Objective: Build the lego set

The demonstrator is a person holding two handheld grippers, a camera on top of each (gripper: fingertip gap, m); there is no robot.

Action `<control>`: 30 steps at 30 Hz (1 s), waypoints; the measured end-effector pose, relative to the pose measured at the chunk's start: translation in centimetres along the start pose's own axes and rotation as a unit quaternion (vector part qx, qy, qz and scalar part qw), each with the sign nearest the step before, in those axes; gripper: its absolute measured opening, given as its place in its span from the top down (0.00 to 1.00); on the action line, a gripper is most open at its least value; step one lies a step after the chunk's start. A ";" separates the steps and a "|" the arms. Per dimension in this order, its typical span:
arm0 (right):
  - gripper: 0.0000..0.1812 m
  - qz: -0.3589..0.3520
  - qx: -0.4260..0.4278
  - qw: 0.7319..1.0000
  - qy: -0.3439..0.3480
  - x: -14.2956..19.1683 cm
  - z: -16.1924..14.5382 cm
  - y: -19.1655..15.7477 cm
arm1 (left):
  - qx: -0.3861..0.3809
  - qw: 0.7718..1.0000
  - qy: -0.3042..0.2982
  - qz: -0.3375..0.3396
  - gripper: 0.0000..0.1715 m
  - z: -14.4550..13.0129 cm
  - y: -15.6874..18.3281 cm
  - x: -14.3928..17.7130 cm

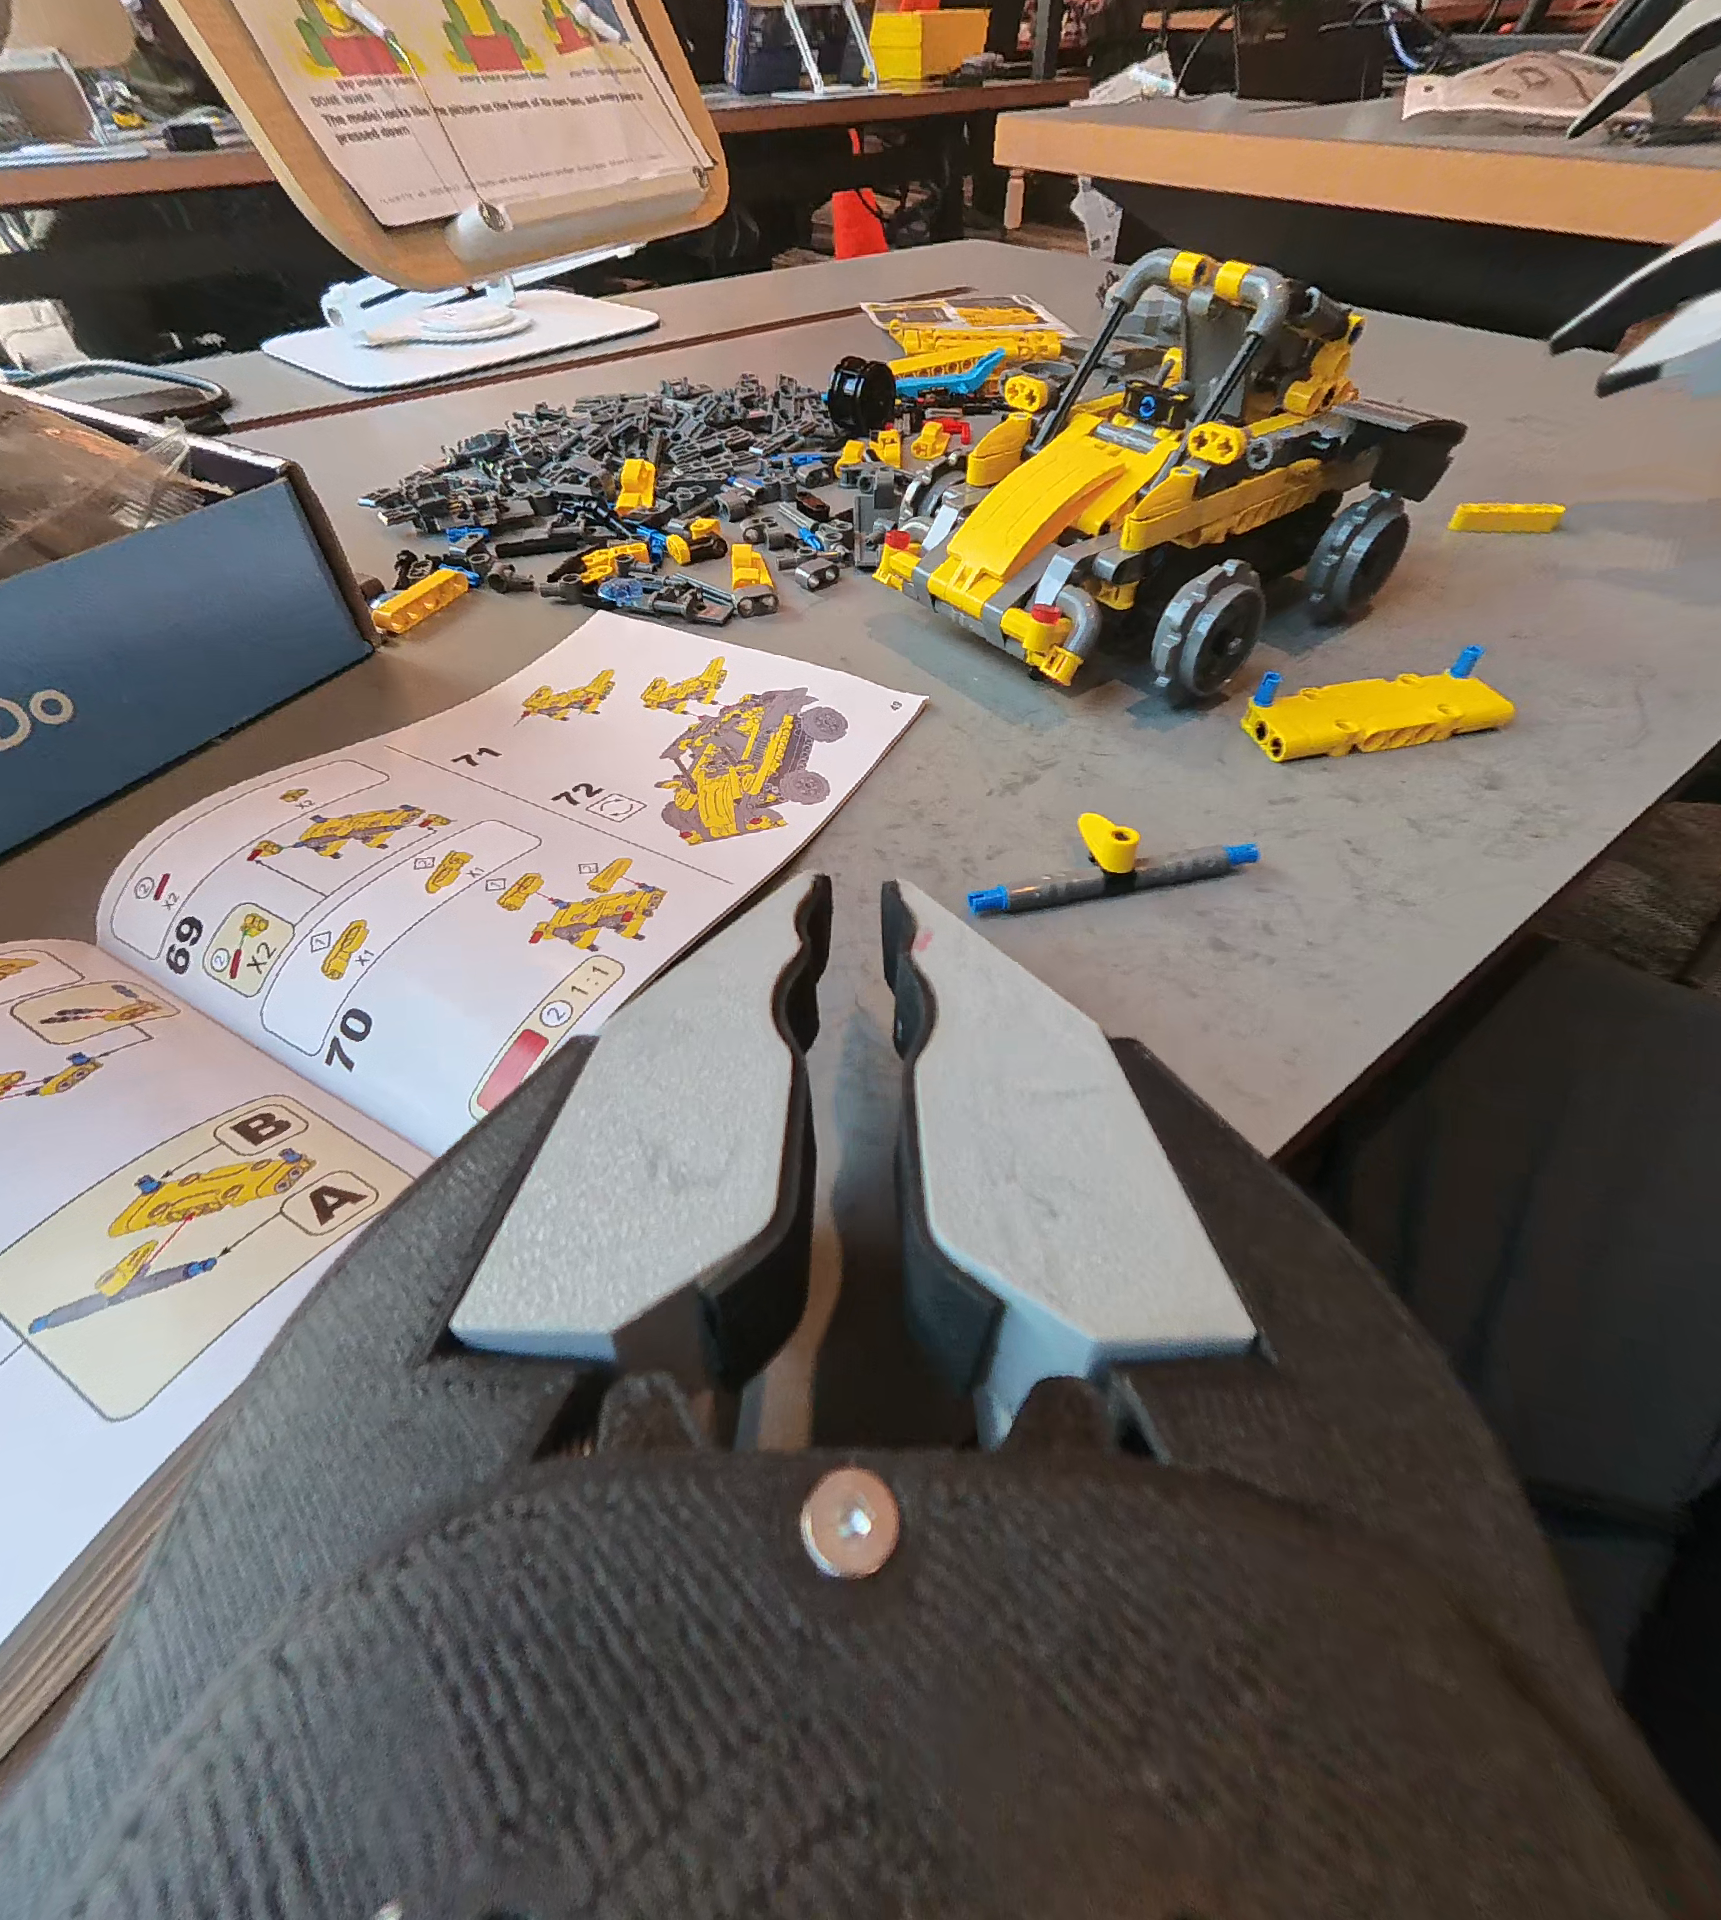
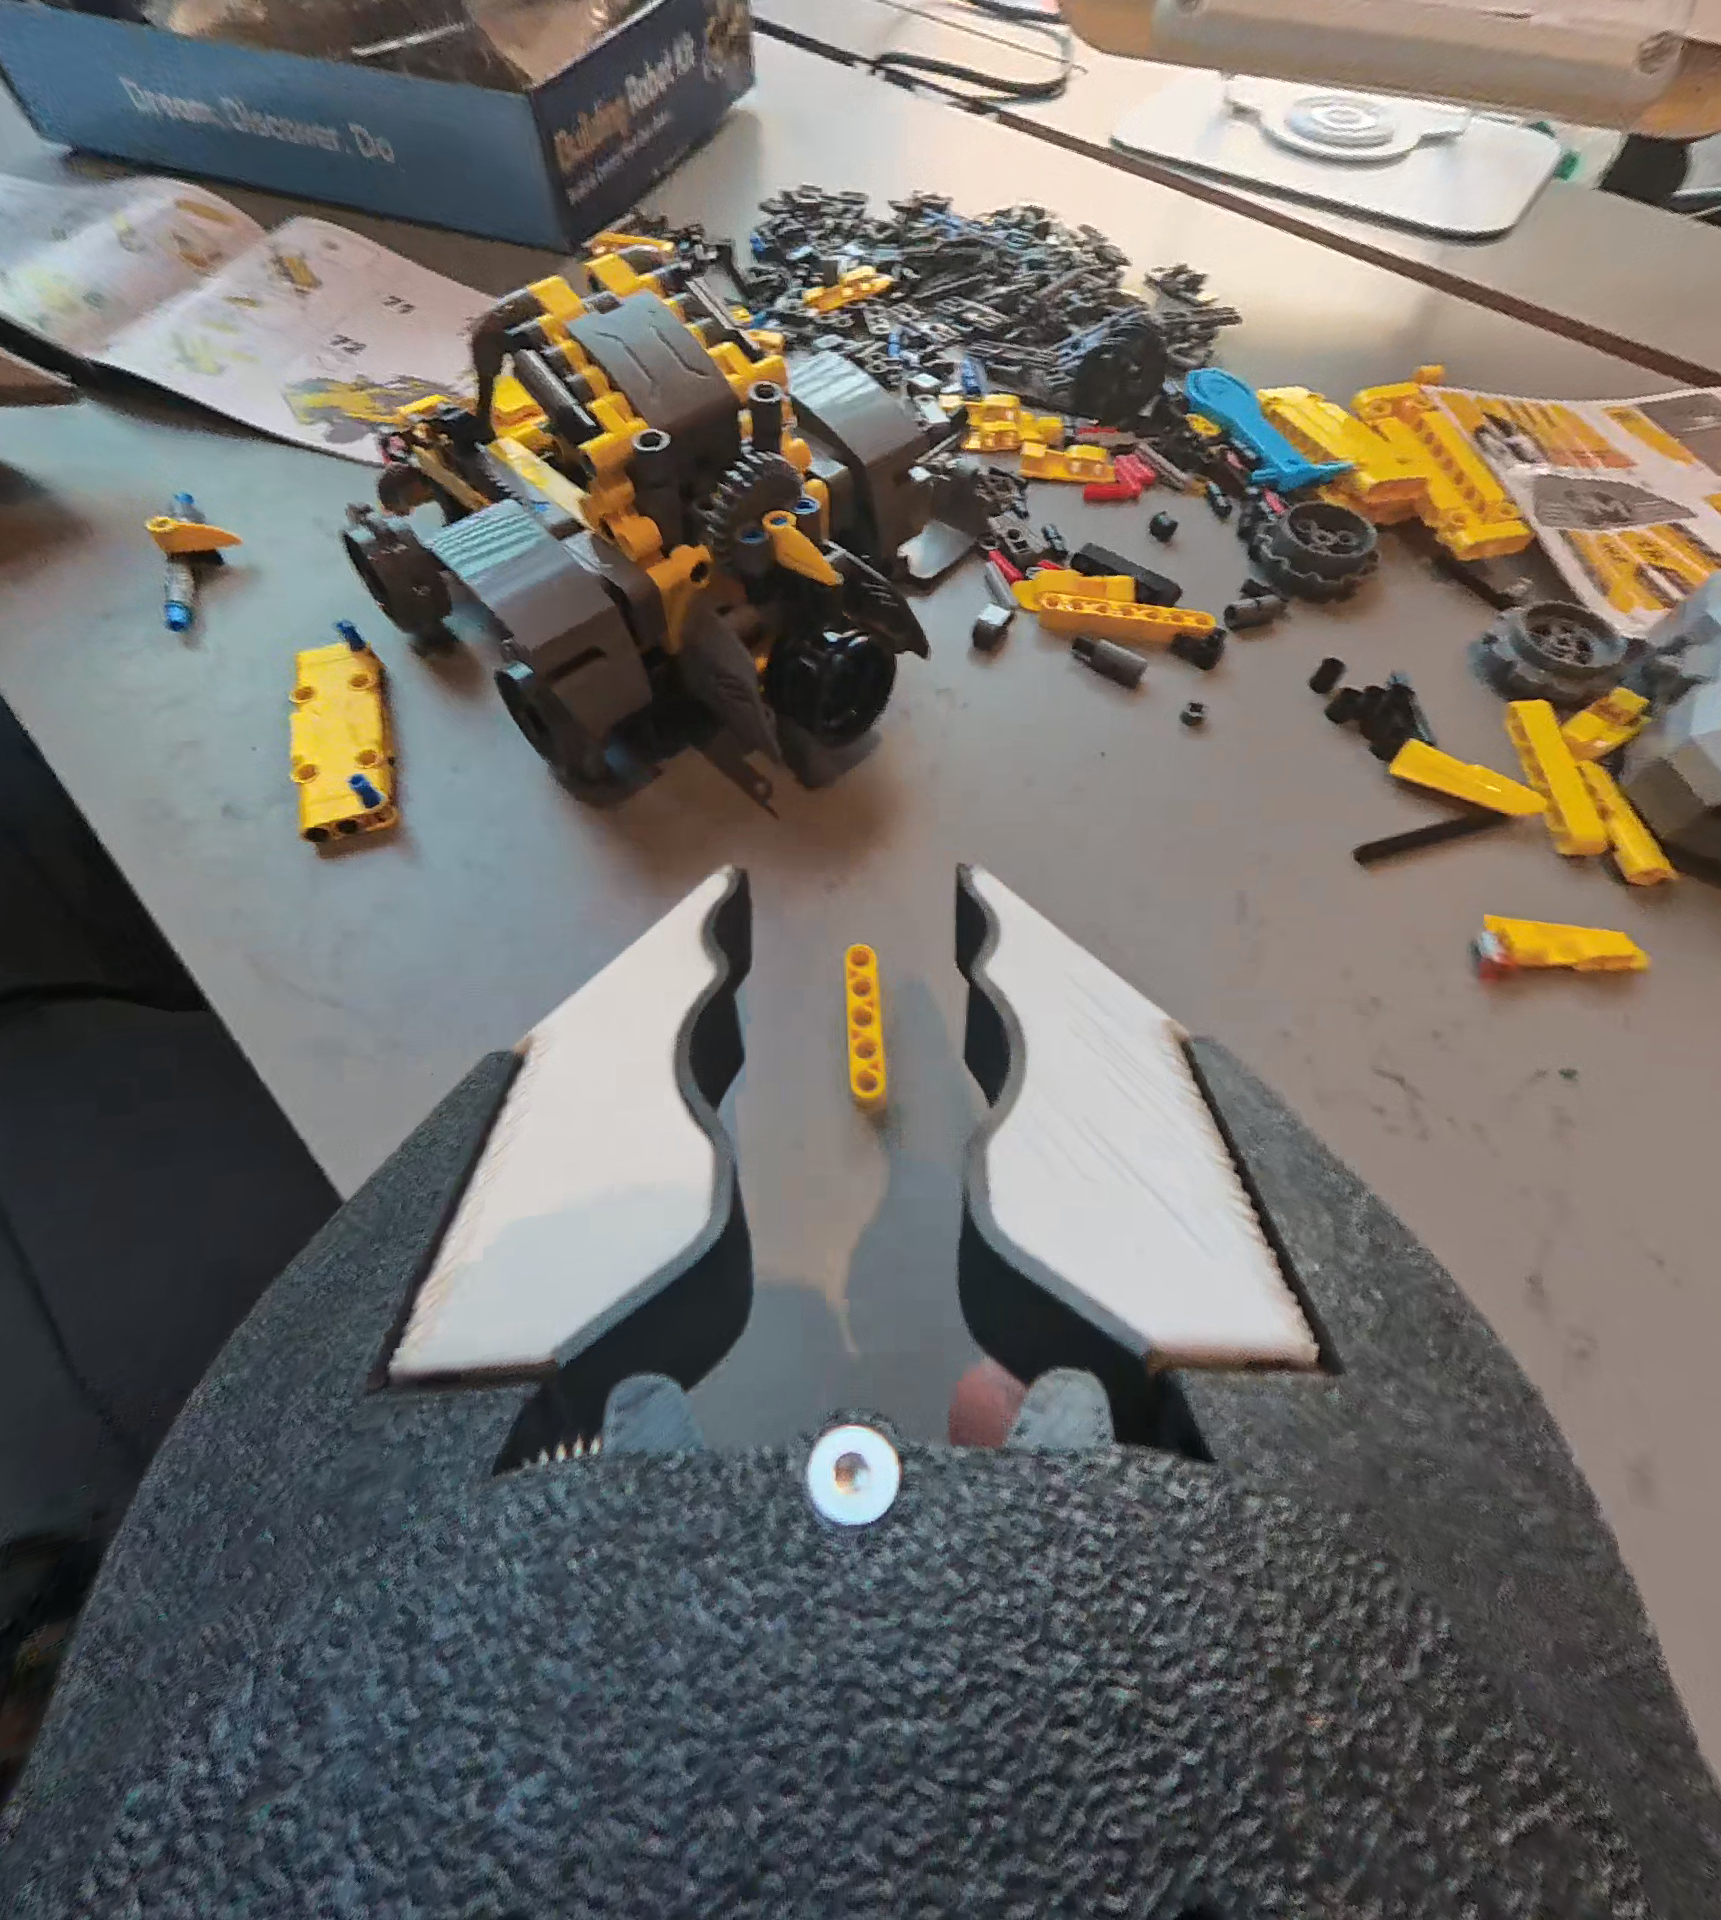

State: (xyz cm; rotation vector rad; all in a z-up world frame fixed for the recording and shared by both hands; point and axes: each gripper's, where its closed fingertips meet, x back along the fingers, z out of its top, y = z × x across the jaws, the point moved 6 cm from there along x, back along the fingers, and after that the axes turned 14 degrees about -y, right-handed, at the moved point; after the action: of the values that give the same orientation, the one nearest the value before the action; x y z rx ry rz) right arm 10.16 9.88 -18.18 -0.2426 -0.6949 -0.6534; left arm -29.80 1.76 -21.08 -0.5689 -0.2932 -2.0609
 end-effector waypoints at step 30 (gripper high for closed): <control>0.80 -0.081 0.060 0.975 0.197 -7.6 15.1 12.0 | -0.026 0.988 -0.154 -0.008 0.80 11.3 -6.2 -4.3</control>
State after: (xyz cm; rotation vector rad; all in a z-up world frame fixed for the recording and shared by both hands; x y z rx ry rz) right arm 5.50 29.03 -11.78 0.0575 -0.3716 -0.7846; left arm -30.03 12.93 -13.34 -0.9210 -0.4252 -1.9978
